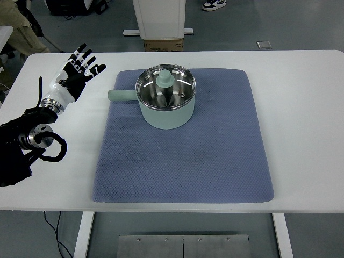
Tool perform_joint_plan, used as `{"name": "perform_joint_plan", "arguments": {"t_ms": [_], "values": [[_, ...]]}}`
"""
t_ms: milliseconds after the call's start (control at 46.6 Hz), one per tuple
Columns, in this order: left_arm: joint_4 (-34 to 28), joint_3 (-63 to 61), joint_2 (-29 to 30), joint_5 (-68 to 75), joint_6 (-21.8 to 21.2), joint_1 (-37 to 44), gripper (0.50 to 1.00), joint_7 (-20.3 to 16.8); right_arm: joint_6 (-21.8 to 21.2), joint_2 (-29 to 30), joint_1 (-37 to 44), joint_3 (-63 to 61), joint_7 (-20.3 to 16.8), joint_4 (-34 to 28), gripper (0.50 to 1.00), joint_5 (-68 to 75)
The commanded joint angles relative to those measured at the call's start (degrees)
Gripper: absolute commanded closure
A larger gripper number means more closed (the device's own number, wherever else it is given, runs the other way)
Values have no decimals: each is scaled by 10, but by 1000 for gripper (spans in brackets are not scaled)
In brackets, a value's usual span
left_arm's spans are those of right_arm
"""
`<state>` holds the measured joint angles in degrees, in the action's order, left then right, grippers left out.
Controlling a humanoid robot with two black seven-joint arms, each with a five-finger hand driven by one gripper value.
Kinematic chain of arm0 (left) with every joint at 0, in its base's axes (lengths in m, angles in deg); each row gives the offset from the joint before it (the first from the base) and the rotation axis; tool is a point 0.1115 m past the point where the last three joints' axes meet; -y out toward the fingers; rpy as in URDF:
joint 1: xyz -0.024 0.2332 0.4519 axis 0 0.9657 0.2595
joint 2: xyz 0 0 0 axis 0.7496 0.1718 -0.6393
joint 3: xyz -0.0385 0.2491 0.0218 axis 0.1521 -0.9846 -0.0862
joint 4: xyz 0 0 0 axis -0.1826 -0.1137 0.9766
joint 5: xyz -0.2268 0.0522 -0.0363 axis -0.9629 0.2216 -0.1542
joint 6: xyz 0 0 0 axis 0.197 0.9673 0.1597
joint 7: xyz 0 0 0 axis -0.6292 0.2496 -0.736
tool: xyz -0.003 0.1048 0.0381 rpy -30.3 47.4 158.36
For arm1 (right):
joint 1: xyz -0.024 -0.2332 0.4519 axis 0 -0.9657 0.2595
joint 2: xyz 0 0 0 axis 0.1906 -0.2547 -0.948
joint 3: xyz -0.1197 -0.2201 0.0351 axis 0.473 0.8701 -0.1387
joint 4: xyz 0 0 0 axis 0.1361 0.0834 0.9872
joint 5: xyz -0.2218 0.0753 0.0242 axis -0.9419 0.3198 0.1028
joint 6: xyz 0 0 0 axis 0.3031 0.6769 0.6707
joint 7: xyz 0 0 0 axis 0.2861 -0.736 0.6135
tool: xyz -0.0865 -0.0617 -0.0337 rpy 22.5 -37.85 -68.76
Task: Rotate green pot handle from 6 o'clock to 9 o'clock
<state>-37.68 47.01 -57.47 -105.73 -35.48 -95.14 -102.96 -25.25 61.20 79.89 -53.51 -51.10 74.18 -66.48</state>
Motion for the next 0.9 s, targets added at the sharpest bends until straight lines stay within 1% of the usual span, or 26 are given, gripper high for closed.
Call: {"name": "perform_joint_plan", "arguments": {"t_ms": [0, 451, 880], "values": [[-2, 0, 0, 0, 0, -1, 500, 0, 0, 0, 0, 1, 0, 0, 500, 0], [-15, 31, -11, 20, 0, -1, 500, 0, 0, 0, 0, 0, 0, 0, 500, -1], [-27, 41, -51, 24, -4, -1, 500, -2, 0, 0, 0, 0, 0, 0, 500, 0]]}}
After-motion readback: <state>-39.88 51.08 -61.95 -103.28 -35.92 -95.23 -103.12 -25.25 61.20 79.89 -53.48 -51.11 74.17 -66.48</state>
